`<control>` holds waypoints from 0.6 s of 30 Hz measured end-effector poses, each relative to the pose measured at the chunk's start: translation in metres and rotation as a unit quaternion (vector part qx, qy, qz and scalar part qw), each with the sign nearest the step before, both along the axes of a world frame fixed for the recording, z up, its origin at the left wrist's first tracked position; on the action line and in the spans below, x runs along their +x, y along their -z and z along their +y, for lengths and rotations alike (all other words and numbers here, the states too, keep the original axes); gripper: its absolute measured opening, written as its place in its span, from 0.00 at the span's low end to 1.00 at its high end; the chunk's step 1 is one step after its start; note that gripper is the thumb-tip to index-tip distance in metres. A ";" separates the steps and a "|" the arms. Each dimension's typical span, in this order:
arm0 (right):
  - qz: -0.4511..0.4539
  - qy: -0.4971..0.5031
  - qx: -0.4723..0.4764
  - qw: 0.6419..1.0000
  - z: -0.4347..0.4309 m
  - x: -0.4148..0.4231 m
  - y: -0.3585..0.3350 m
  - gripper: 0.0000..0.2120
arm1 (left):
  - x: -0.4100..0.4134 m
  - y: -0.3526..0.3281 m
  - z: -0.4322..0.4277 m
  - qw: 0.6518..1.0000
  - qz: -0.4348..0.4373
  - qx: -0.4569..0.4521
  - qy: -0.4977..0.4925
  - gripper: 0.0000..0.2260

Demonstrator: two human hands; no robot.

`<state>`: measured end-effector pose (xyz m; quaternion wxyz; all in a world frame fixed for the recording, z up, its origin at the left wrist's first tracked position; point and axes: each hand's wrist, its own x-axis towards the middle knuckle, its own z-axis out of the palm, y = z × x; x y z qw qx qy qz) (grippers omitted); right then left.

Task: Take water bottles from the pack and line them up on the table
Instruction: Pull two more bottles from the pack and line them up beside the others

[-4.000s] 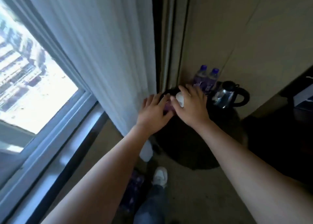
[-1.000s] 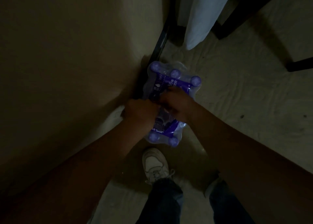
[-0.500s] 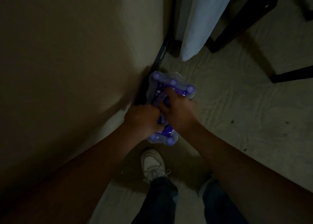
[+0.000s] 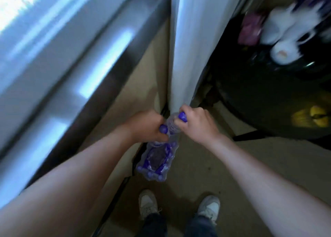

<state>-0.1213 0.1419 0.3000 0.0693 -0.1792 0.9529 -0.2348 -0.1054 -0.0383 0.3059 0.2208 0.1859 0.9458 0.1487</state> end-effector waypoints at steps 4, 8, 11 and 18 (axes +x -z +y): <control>0.051 0.047 -0.011 0.998 0.033 -0.041 -0.117 0.14 | -0.042 -0.110 0.026 0.993 0.109 -0.039 -0.007 0.18; 0.053 0.115 -0.037 0.991 0.079 -0.068 -0.228 0.14 | -0.080 -0.209 0.052 0.986 0.160 0.038 -0.028 0.19; 0.049 0.164 -0.059 0.983 0.125 -0.087 -0.293 0.14 | -0.110 -0.263 0.082 0.977 0.164 0.121 -0.065 0.18; 0.063 0.240 -0.038 0.968 0.231 -0.120 -0.329 0.15 | -0.167 -0.293 0.176 0.959 0.161 0.204 -0.116 0.20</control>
